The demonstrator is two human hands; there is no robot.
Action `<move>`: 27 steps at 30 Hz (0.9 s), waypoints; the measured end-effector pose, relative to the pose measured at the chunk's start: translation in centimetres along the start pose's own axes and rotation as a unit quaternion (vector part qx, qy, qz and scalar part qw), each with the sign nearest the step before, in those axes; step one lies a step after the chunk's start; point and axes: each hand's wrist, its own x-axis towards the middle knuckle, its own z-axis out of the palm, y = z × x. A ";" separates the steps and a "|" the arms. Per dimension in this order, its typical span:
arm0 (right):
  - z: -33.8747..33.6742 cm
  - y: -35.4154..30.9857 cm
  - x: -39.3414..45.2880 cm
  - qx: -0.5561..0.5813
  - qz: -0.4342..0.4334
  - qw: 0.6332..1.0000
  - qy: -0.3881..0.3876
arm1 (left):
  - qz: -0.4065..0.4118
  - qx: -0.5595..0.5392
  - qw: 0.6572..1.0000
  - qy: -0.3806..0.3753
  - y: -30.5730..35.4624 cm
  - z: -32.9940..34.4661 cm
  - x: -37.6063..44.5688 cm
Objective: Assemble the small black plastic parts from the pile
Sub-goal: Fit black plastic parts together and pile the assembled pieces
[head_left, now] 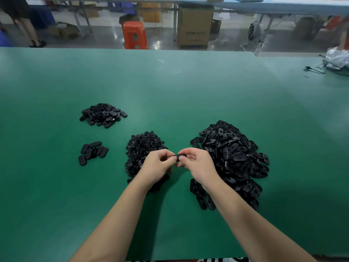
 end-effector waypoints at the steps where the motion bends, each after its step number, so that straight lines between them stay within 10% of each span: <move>1: -0.1 -0.1 0.0 -0.007 -0.005 1.000 -0.002 | 0.002 0.007 1.000 0.001 0.0 -0.1 0.0; 27: -0.5 -1.0 -0.2 -0.126 -0.038 0.991 -0.019 | 0.059 0.058 0.996 0.034 0.2 -0.1 -0.2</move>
